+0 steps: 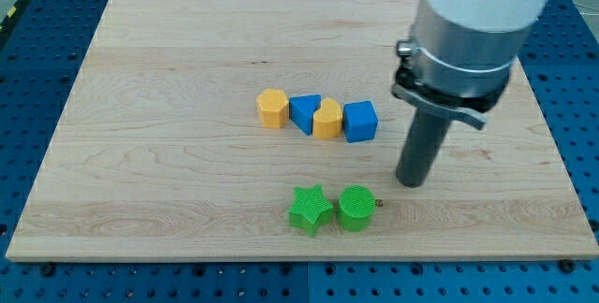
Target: Put your arm at the bottom left side of blue cube
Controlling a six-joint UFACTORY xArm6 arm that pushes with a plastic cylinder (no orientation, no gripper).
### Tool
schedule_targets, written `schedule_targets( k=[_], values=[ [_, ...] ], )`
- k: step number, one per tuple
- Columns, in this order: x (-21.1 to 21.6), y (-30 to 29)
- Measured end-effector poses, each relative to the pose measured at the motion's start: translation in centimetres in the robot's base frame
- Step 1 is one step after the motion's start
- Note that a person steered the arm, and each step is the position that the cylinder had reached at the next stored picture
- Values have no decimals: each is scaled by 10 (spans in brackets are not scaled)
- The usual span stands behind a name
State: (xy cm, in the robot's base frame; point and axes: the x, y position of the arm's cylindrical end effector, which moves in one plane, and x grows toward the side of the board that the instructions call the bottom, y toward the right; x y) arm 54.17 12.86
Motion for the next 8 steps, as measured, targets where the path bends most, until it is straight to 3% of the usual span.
schedule_targets(
  k=[3,5,8],
  values=[
    [4,10],
    [14,-51],
    [-35,-82]
  ],
)
